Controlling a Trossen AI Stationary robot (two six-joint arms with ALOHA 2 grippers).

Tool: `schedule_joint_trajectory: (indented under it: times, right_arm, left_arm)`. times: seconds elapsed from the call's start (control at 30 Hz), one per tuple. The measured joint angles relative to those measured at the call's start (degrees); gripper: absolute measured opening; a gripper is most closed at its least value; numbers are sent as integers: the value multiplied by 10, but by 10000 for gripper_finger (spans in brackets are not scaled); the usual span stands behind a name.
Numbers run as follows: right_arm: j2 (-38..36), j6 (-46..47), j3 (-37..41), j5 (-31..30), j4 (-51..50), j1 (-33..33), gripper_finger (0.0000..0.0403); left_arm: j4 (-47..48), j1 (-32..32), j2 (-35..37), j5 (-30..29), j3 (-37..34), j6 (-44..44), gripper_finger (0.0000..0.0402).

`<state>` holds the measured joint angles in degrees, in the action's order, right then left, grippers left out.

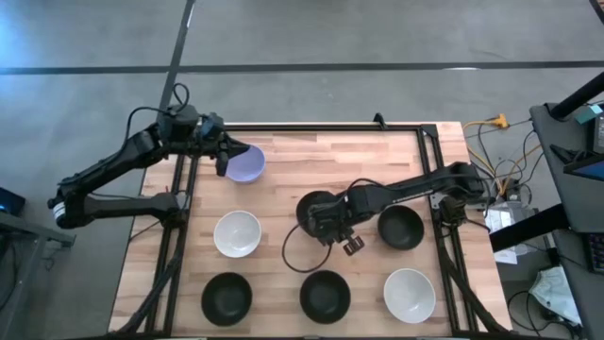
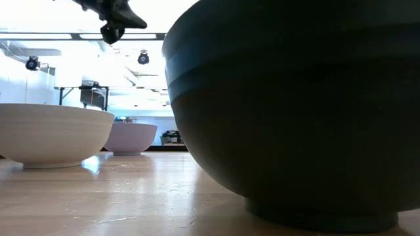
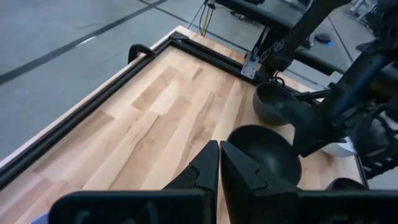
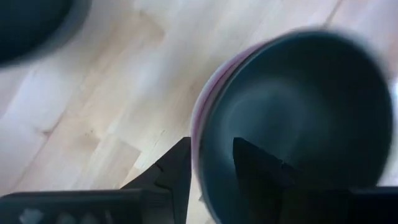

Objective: Nest bowls inside each other
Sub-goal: Stack the black bowl on the pink bowl

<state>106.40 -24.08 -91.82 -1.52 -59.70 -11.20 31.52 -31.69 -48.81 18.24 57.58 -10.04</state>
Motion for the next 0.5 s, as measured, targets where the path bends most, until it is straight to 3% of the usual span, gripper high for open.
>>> schedule_joint_trajectory:
  times: [0.13, 0.27, 0.5]
  right_arm:
    - [-2, 3, -19, 0, 0, 0, 88]
    - [-2, 5, -19, 5, -1, 0, 24]
    - [3, 13, -7, 7, -1, 0, 9]
  left_arm:
    - [0, 0, 10, 0, 0, 0, 0]
    - [0, 0, 13, 0, 0, 0, 0]
    - [0, 0, 13, 0, 0, 0, 0]
